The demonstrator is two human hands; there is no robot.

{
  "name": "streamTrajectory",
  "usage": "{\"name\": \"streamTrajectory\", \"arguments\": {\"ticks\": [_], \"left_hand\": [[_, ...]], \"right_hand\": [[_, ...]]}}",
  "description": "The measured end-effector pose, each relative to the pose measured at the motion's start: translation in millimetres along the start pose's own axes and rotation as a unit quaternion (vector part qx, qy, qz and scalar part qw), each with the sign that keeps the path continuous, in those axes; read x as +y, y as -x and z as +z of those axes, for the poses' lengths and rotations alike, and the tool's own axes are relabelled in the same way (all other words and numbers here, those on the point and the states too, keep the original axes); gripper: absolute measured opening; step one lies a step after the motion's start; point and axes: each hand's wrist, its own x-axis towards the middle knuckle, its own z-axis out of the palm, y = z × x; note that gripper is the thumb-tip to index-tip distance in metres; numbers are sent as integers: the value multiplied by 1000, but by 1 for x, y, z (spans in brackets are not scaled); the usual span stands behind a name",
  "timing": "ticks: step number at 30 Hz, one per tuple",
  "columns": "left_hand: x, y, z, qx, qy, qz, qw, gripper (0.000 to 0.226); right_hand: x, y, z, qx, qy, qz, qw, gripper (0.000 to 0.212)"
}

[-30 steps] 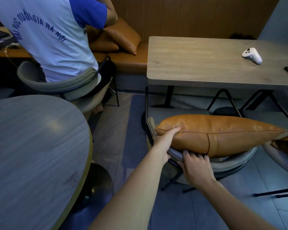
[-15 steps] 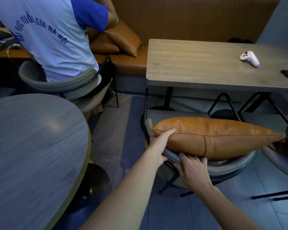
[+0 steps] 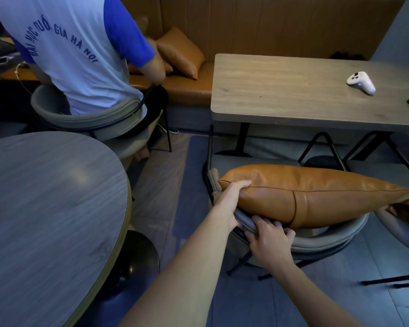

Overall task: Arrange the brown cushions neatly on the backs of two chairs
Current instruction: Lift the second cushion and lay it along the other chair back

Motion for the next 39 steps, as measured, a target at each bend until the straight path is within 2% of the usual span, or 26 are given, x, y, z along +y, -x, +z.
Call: {"name": "streamTrajectory", "arguments": {"ticks": [4, 10, 17, 24, 39], "left_hand": [[-3, 2, 2, 4, 10, 2, 1000, 85], [-10, 4, -2, 3, 33, 0, 999, 88], [-8, -1, -7, -22, 29, 2, 999, 95], [1, -12, -14, -12, 12, 22, 1000, 99], [3, -21, -16, -10, 0, 25, 1000, 83]], "right_hand": [[6, 0, -5, -5, -66, 2, 998, 26], [4, 7, -8, -30, -98, 2, 995, 23], [-1, 4, -12, -47, -69, 3, 996, 26], [-11, -8, -10, -38, -58, -5, 998, 27], [-9, -8, -14, -45, -1, -30, 999, 31]]}}
